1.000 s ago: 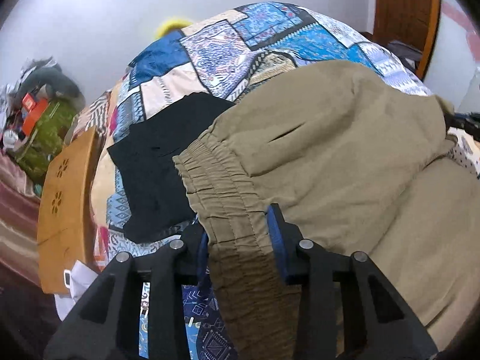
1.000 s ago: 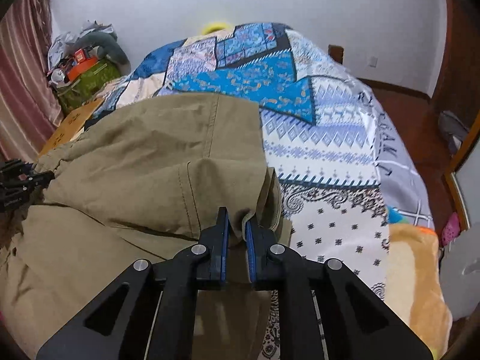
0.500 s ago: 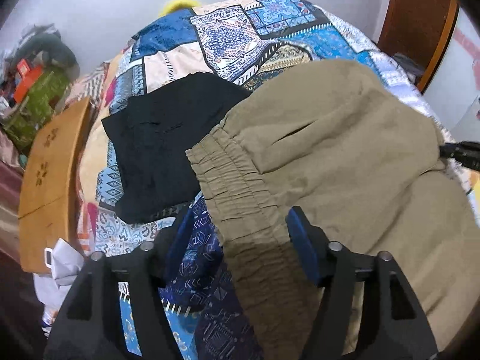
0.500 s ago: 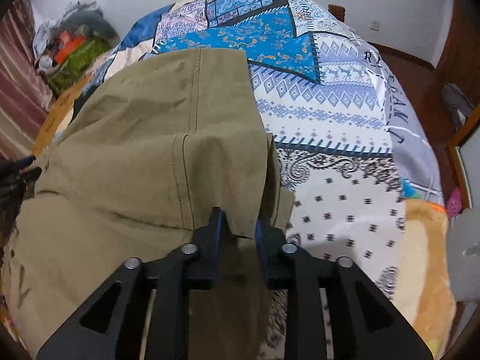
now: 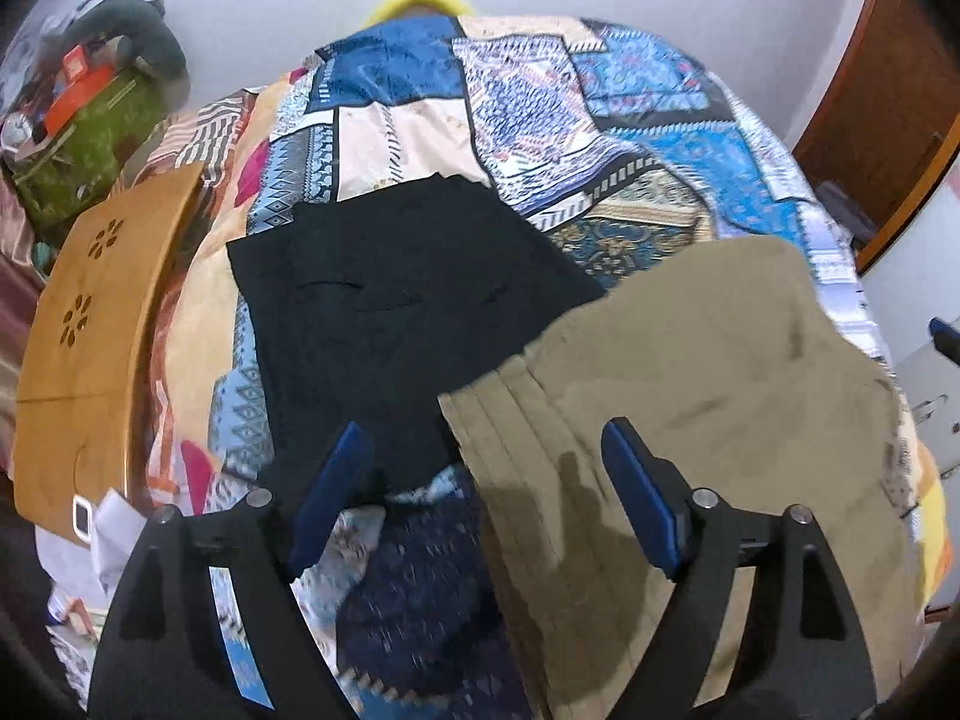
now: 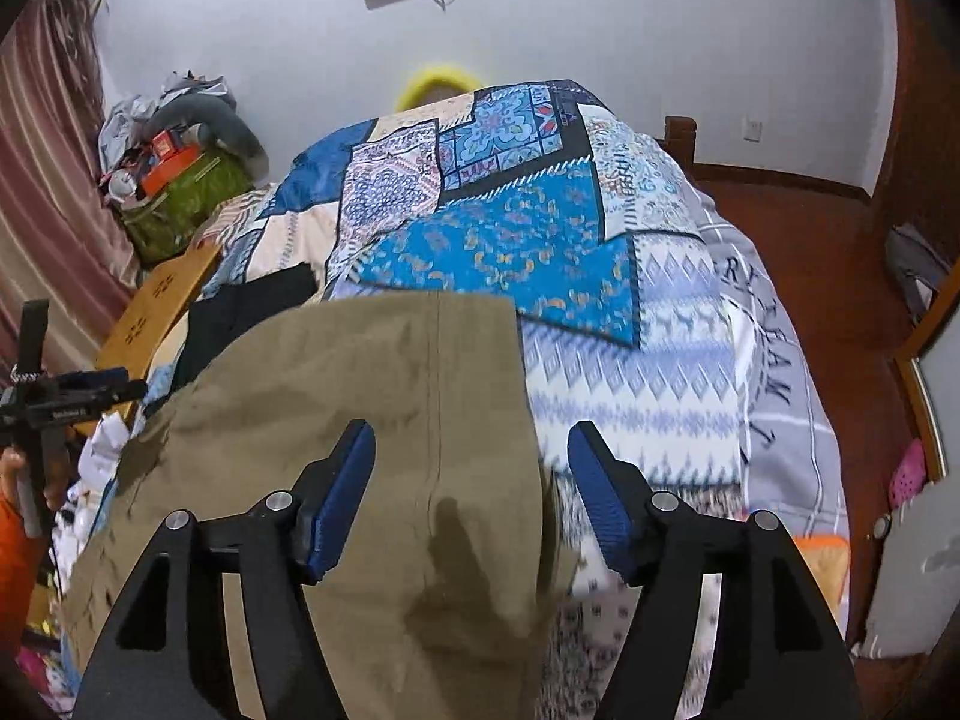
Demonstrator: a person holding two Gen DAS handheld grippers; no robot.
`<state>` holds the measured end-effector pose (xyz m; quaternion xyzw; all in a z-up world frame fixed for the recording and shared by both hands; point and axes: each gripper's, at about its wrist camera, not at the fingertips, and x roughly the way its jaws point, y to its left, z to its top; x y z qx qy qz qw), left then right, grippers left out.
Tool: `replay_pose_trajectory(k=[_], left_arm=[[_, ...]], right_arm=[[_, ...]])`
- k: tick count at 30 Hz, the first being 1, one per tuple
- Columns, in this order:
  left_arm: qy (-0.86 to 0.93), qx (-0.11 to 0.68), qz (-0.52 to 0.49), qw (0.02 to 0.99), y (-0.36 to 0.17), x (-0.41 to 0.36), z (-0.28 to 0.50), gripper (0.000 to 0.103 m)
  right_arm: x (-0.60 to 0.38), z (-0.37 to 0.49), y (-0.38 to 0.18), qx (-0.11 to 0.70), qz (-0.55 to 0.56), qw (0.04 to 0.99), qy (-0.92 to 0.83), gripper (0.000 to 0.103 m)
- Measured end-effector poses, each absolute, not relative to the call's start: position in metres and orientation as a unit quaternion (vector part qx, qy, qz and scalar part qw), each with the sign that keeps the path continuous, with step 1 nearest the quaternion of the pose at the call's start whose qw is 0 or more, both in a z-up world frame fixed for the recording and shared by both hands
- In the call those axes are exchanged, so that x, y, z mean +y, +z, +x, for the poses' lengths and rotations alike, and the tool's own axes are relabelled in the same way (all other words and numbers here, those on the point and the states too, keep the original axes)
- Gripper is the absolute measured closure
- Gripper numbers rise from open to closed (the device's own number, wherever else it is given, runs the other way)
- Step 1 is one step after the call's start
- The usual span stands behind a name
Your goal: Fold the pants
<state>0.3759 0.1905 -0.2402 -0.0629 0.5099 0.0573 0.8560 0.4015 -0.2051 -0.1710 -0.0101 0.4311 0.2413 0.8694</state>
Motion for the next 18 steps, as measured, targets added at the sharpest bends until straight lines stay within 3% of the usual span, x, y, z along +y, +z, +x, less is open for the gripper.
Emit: replay_pose_trajectory(k=[15, 18], left_arm=[[0.022, 0.577, -0.188, 0.795, -0.324, 0.218, 0.424, 0.017], [0.009, 0.579, -0.197, 0.791, -0.330, 0.217, 0.427, 0.020]], right_arm=[[-0.162, 0.505, -0.241, 0.486, 0.022, 0.844, 0.227, 0.040], [-0.153, 0.518, -0.247, 0.489, 0.019, 0.842, 0.225, 0.040]])
